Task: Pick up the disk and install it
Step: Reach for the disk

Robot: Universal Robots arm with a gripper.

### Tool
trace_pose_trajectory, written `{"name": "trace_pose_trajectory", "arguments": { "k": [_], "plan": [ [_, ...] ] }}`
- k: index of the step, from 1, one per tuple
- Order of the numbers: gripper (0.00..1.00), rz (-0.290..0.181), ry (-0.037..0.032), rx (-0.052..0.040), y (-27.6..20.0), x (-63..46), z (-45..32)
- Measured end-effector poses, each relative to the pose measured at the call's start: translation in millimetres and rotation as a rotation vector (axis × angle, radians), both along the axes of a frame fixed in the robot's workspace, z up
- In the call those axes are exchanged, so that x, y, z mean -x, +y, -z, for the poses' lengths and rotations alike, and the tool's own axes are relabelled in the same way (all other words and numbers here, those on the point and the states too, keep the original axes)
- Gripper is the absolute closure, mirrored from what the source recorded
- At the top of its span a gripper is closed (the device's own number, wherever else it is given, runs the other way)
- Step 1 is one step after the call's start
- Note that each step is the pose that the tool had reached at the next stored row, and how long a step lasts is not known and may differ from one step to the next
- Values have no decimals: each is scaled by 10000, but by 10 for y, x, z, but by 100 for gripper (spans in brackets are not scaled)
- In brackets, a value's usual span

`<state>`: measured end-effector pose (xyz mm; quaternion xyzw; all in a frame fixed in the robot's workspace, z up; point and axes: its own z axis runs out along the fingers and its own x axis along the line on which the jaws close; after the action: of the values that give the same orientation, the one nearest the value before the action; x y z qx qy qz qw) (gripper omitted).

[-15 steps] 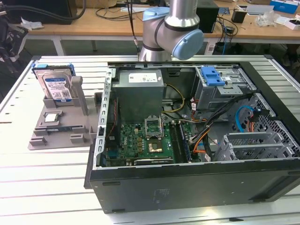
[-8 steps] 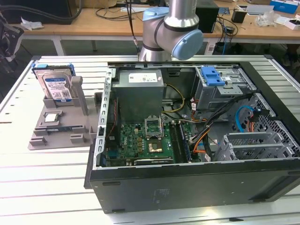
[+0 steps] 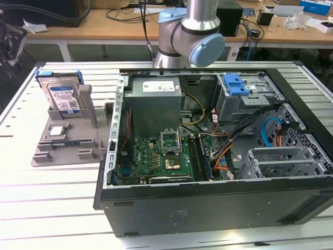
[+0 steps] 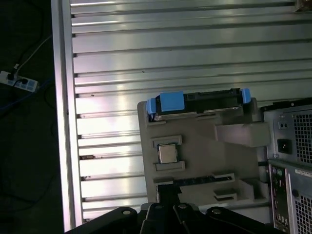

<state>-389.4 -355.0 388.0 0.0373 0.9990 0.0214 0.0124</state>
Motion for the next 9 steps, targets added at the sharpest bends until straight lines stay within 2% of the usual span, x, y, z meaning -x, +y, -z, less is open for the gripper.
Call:
{"name": "trace_pose_trajectory", "arguments": {
  "k": [3,5,7,9],
  "plan": [
    [89,-2,-3,4,70,-1,4],
    [89,-3,-1,10,154,0,6],
    [89,-4,-2,16,214,-1,6],
    [89,-4,-1,16,215,-1,6]
  ]
}}
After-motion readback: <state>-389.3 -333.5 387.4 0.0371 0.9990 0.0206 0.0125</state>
